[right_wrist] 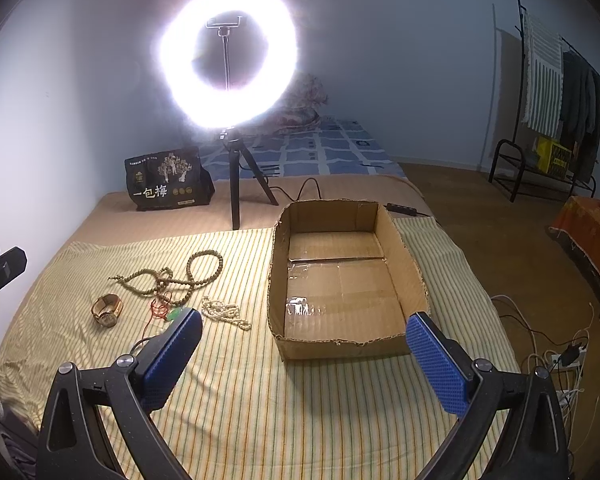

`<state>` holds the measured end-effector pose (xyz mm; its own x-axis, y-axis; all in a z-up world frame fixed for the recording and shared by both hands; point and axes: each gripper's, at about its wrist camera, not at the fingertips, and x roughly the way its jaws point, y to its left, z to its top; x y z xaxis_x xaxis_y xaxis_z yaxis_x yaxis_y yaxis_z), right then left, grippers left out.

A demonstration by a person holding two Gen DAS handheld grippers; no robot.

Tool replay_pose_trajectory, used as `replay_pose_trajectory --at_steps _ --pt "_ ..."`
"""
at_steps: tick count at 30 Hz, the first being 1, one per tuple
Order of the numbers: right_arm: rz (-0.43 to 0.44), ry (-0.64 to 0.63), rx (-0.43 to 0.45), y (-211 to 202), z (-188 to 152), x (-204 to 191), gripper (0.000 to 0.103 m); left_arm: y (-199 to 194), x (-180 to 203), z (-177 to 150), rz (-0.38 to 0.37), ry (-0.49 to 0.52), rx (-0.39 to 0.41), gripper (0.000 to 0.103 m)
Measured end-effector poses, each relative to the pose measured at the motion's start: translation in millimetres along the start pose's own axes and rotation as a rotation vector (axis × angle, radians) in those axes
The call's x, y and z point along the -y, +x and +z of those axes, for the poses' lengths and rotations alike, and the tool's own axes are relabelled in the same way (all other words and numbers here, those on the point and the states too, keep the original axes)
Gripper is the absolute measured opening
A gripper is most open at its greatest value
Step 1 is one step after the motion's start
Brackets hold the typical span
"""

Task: Organize jewelry

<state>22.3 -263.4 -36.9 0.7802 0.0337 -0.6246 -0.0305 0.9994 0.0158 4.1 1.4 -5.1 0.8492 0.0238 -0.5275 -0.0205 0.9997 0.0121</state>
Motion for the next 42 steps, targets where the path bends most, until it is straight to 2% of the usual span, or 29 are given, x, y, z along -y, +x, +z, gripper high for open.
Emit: replay_pose_trajectory --at_steps 15,24,31,42 --pt "0.013 -0.003 -0.013 2.3 0.3 -1.2 0.103 4.9 2.3 -5.0 -0.003 0.003 -0.013 0.103" --pt "0.016 -0.010 -0.037 7.9 -1.7 -4.5 0.103 15.3 0.0 -8.9 -0.010 0.006 -0.056 0.103" --pt "0.048 -0.020 -0.073 19.1 -3.2 -6.4 0.103 33.4 -11.3 -14.2 0.012 -0.012 -0.120 0.103" --pt "0.108 -0.109 -0.154 50.6 -15.8 -28.2 0.103 74.2 -45.8 -42.0 0.048 -0.055 -0.303 0.103"
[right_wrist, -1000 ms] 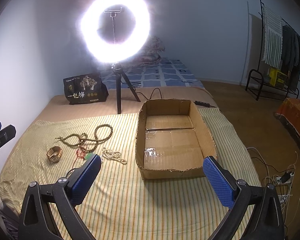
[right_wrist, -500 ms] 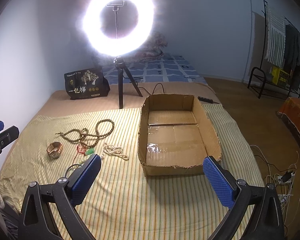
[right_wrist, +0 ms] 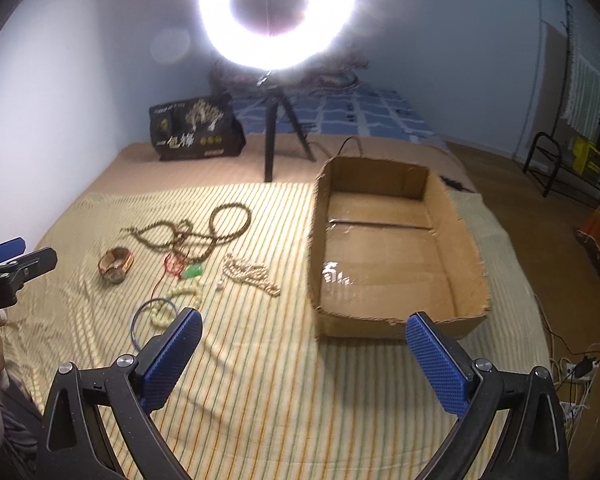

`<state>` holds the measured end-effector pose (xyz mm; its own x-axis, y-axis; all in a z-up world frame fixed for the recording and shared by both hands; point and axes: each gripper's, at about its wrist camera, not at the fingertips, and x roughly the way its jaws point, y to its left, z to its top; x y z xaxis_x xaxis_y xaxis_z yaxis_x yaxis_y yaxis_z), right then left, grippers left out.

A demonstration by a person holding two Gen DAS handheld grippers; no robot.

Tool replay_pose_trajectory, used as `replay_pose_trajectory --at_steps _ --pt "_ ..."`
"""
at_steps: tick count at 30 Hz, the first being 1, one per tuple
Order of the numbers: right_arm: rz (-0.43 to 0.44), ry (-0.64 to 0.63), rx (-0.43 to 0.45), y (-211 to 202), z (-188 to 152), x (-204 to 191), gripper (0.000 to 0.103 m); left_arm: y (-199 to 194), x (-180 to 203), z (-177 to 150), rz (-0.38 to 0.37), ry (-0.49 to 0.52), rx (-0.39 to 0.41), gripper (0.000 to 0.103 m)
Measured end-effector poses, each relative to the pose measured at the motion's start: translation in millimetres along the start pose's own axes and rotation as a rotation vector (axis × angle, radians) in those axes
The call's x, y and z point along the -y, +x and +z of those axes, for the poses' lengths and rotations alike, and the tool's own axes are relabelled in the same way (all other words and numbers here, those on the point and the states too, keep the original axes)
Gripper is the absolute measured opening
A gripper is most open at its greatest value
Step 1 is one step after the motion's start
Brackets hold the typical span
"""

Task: Organize jewelry
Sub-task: 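Lower the left tool to the red-strapped watch while the right tool approaches the blue bangle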

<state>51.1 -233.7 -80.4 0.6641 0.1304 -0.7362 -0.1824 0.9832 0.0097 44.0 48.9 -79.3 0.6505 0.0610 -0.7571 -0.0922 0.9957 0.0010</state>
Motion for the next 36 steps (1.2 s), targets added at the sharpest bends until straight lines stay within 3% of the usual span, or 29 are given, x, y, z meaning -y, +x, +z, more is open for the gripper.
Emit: replay_pose_trajectory --at_steps 3,9,18,29,36 --pt "0.017 -0.038 -0.026 10.8 -2.7 -10.4 0.103 8.6 -9.0 -3.0 -0.005 -0.023 -0.034 0.103" --pt "0.099 -0.071 -0.120 36.6 -11.3 -30.1 0.102 24.7 -24.6 -2.4 -0.014 -0.066 -0.084 0.094" --pt "0.243 -0.131 -0.220 63.4 -21.8 -67.1 0.095 69.2 -31.5 6.5 -0.034 -0.104 -0.213 0.091" --pt "0.245 -0.295 -0.242 85.8 -36.7 -127.4 0.098 109.6 -32.6 11.7 -0.007 -0.076 -0.249 0.090" --pt "0.221 -0.278 -0.268 102.0 -37.5 -132.5 0.100 126.9 -34.1 17.6 -0.034 -0.112 -0.276 0.089"
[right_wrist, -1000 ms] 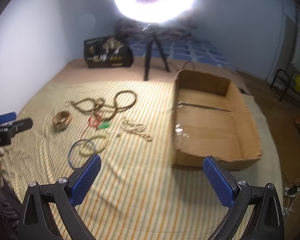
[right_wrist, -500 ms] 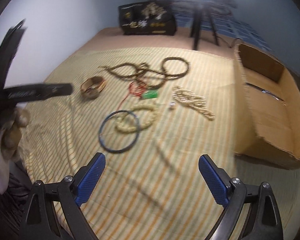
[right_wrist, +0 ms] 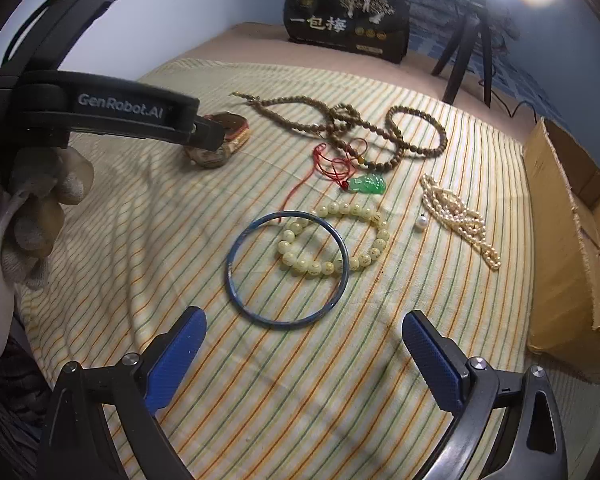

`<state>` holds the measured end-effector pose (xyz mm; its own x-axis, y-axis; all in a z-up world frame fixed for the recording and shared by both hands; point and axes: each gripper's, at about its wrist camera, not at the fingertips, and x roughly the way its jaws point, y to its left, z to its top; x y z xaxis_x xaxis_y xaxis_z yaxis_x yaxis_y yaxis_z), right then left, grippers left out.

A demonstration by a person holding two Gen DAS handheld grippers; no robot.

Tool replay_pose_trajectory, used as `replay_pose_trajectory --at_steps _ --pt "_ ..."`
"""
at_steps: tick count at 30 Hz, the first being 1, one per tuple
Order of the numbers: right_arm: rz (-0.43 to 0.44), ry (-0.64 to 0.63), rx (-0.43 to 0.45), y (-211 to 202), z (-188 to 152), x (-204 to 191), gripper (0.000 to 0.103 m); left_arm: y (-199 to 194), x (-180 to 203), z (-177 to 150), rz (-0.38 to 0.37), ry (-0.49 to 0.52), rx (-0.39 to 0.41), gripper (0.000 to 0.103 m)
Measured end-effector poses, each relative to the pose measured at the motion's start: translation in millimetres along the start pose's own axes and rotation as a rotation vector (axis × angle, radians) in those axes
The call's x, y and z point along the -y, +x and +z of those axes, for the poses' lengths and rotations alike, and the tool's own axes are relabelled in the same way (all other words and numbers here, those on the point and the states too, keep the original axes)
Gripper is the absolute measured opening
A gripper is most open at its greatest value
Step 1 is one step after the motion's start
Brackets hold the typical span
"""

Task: Organize jewelry
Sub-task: 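Lower the left tool to the red-strapped watch while the right tool approaches the blue bangle, then close the left tool on the watch while the right tool grasps the blue bangle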

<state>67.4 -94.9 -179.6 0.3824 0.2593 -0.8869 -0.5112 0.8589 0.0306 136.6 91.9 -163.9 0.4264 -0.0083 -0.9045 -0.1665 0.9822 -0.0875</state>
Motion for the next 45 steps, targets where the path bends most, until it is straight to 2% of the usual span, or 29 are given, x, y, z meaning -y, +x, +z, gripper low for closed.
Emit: replay_pose_trajectory --at_steps 4,9,12,14,16,19,24,33,39,40,41,45 --pt "0.030 0.050 -0.026 10.8 3.7 4.8 0.100 9.1 1.0 5.8 0.013 -0.010 -0.009 0.089" --pt "-0.008 0.015 -0.021 19.4 7.2 -4.2 0.102 24.0 -1.1 11.4 0.042 -0.018 -0.028 0.089" --pt "-0.030 0.001 -0.018 23.0 10.3 -9.9 0.102 28.6 -6.8 12.2 0.037 -0.032 -0.044 0.081" --pt "-0.047 -0.006 -0.015 24.2 11.3 -12.1 0.102 30.2 -7.1 13.7 0.030 -0.040 -0.046 0.081" --pt "-0.053 -0.005 -0.012 23.3 11.0 -13.4 0.101 29.6 -7.3 12.9 0.022 -0.035 -0.046 0.074" --pt "-0.061 -0.008 -0.007 21.0 10.9 -13.3 0.090 29.0 -4.1 12.9 0.005 -0.028 -0.048 0.064" --pt "-0.055 -0.009 0.003 15.5 10.8 -10.5 0.070 29.4 0.0 13.9 -0.004 -0.024 -0.052 0.061" --pt "-0.044 0.006 0.013 8.7 11.2 -3.7 0.070 24.0 -1.7 11.4 -0.012 -0.032 -0.045 0.058" --pt "-0.020 0.054 0.051 -12.1 10.9 10.8 0.069 6.2 2.2 8.7 -0.005 -0.017 0.003 0.058" --pt "-0.014 0.059 0.058 -16.3 9.9 12.7 0.054 3.8 3.5 8.3 -0.005 -0.014 0.009 0.058" --pt "0.005 0.064 0.056 -19.0 9.9 15.5 0.011 -0.7 6.3 8.0 -0.006 -0.007 0.022 0.058" --pt "0.004 0.112 0.048 -23.1 8.7 34.7 0.013 -11.6 16.4 4.6 -0.003 0.027 0.055 0.058"
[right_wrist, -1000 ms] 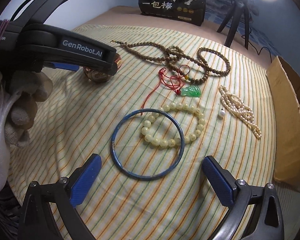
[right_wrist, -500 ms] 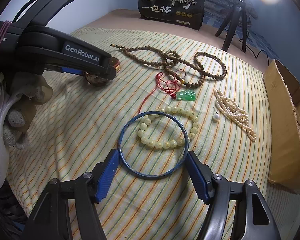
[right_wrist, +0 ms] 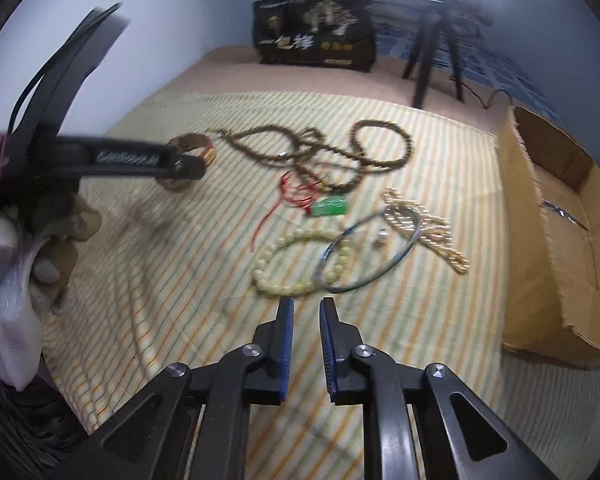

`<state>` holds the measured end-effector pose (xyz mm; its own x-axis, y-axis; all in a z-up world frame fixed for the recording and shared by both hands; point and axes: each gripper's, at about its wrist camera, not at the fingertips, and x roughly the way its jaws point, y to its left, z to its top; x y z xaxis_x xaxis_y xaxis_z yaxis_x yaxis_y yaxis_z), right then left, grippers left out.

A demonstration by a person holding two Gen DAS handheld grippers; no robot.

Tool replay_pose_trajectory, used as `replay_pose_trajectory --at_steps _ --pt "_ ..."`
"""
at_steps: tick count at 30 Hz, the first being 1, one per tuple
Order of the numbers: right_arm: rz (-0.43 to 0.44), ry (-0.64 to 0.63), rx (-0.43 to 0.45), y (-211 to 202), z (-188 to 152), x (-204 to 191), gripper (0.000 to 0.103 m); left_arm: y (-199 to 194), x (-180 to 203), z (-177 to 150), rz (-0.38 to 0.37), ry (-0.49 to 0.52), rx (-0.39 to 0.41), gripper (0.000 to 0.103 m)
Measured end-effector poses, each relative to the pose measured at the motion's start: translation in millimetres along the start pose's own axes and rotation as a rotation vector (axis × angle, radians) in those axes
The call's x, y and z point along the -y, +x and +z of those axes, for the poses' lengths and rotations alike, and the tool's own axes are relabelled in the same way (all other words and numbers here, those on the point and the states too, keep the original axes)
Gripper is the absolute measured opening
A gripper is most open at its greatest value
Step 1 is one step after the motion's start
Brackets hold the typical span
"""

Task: Organize jewelry
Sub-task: 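Close the left tool on the watch while the right tool grasps the blue bangle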

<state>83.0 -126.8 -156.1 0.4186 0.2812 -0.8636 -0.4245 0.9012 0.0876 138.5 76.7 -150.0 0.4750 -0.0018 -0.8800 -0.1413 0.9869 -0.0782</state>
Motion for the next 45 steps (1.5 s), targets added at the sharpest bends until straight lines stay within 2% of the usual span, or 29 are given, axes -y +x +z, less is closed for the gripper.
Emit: replay_pose_trajectory --at_steps 2,4,6,8,10,17,24,39,42,45 --pt "0.010 0.023 -0.013 0.6 -1.8 6.0 0.027 -0.5 4.9 1.6 0.000 0.014 0.005 0.058" --pt "0.023 0.034 -0.021 1.6 -3.7 11.9 0.028 -2.0 7.6 0.8 -0.001 0.018 0.009 0.058" --pt "0.028 0.041 -0.023 0.2 -5.7 16.5 0.035 -2.6 8.9 2.1 0.001 0.024 0.015 0.058" --pt "0.032 0.056 -0.001 -5.8 -8.4 23.9 0.075 -3.8 8.2 1.9 0.003 0.021 0.020 0.058" --pt "0.025 0.069 0.035 -13.3 -9.6 31.1 0.086 -5.1 6.0 2.2 0.000 0.011 0.023 0.058" --pt "0.006 0.098 0.048 -5.5 9.8 46.3 0.086 -11.2 6.7 5.9 -0.021 -0.005 0.042 0.058" --pt "-0.021 0.099 0.016 17.6 25.2 42.7 0.088 -13.3 5.7 7.9 -0.033 -0.007 0.048 0.058" --pt "-0.063 0.113 -0.057 48.0 36.4 48.7 0.089 -10.0 13.5 15.0 -0.068 -0.009 0.042 0.058" --pt "-0.067 0.114 -0.066 50.9 37.9 50.8 0.087 -9.0 13.6 15.6 -0.069 -0.009 0.039 0.058" --pt "-0.081 0.107 -0.062 50.8 38.6 51.5 0.080 -8.6 14.4 16.0 -0.069 -0.007 0.037 0.058"
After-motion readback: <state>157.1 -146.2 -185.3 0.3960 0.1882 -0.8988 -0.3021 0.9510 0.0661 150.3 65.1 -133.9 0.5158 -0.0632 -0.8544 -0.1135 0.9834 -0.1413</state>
